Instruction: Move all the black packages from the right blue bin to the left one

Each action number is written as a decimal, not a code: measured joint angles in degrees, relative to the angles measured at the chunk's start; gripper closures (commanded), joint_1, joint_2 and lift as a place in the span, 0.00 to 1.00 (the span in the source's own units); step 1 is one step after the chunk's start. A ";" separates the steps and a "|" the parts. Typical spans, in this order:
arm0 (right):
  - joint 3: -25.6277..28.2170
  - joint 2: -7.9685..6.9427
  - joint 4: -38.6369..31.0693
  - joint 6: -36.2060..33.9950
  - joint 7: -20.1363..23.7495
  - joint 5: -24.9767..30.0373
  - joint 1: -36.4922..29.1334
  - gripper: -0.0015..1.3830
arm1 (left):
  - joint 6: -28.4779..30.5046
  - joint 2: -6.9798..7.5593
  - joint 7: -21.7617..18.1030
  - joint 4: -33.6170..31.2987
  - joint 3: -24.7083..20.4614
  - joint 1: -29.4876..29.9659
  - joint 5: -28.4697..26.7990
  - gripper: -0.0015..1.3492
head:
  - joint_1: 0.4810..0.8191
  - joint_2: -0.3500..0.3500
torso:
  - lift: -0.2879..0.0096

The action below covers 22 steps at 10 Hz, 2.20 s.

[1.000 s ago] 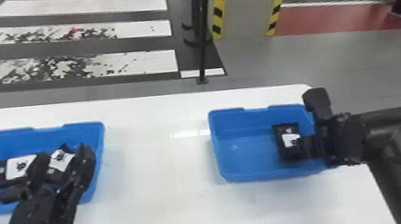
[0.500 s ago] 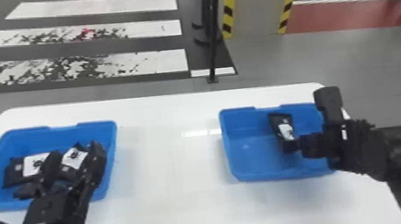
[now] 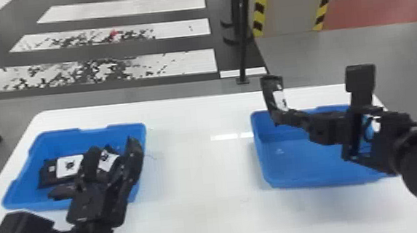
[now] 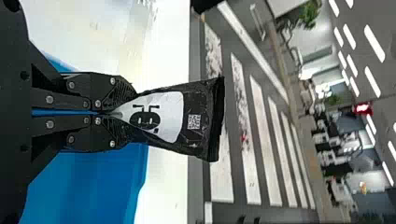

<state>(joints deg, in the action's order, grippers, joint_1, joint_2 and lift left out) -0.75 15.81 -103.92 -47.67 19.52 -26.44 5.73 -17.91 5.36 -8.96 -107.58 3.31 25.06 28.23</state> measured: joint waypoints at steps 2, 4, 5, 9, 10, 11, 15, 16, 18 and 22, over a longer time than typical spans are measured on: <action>-6.54 0.59 -1.11 1.14 0.65 -7.29 0.35 0.83 | 4.14 0.46 -0.86 -1.68 1.25 -0.98 0.29 0.17 | 0.63 0.66 | 0.50; -12.50 1.12 -1.29 1.77 0.67 -10.98 1.51 0.83 | 9.32 0.84 -2.24 -2.67 2.20 -2.05 1.32 0.17 | 0.63 0.71 | 0.50; -14.95 1.30 -1.04 1.89 0.61 -11.87 2.26 0.83 | 11.42 1.02 -2.58 -2.95 2.73 -2.61 1.54 0.17 | 0.63 0.73 | 0.50; -22.30 1.77 -0.49 2.12 0.14 -14.72 4.32 0.83 | 15.80 1.31 -3.06 -3.04 3.49 -3.42 1.71 0.17 | 0.63 0.79 | 0.50; -24.05 1.89 -0.36 2.28 0.03 -15.25 4.84 0.83 | 16.20 1.33 -3.17 -3.09 3.68 -3.51 2.00 0.17 | 0.63 0.81 | 0.50; -25.55 1.98 -0.26 2.41 -0.02 -15.78 5.21 0.83 | 16.67 1.38 -3.34 -3.14 3.90 -3.61 2.36 0.17 | 0.63 0.82 | 0.50; -28.08 2.22 -0.43 2.53 -0.01 -17.35 5.53 0.83 | 21.20 1.48 -3.78 -3.79 3.44 -3.58 2.71 0.91 | 0.63 0.85 | 0.50; -28.09 2.22 -0.42 2.54 -0.01 -17.42 5.60 0.83 | 23.57 1.35 -3.68 -5.22 2.33 -3.10 0.99 0.90 | 0.63 0.85 | 0.50; -28.09 2.21 -0.27 2.97 -0.01 -17.60 5.67 0.83 | 24.20 1.10 -3.17 -6.70 1.31 -2.34 -0.87 0.91 | 0.63 0.87 | 0.50; -27.81 2.19 1.90 6.32 0.39 -19.16 5.36 0.17 | 20.87 0.82 -0.48 -6.77 0.07 -2.52 -3.20 0.90 | 0.63 0.90 | 0.50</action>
<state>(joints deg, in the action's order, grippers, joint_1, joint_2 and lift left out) -28.55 17.99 -102.02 -41.34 19.91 -45.60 11.09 2.97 6.18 -9.45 -114.36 3.38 22.54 25.03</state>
